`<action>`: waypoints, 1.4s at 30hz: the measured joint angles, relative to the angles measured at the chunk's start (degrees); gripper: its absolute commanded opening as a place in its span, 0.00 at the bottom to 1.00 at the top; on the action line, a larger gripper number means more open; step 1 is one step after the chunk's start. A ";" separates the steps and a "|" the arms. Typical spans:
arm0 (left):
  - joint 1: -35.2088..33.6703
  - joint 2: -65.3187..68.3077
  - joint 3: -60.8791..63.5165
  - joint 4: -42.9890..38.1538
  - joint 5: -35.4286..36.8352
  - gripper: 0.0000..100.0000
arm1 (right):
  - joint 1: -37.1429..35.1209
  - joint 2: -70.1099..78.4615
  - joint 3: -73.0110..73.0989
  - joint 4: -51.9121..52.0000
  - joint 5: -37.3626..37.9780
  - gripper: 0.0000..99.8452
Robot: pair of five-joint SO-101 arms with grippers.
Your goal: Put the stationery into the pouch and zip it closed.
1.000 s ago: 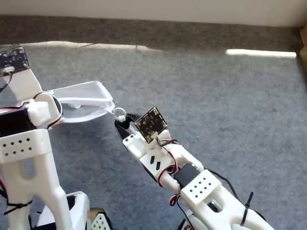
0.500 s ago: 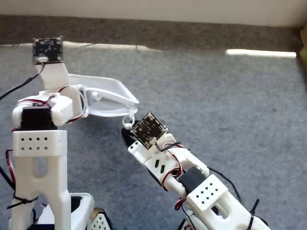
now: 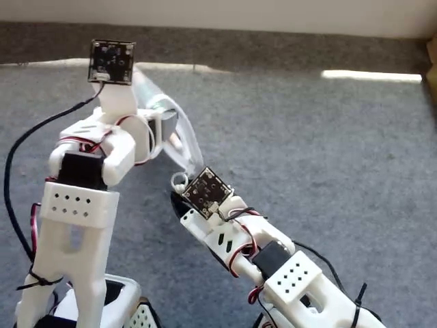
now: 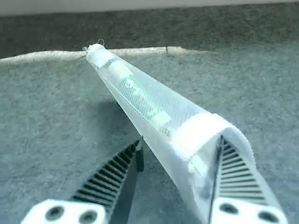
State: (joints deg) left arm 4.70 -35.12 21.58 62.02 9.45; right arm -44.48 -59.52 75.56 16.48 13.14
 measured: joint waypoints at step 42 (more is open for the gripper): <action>9.41 -10.73 -0.09 0.70 -5.71 0.23 | -0.44 0.00 1.76 0.00 4.22 0.00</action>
State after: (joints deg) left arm 14.11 -45.85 21.49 62.73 3.74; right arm -44.92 -59.52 77.32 16.48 17.36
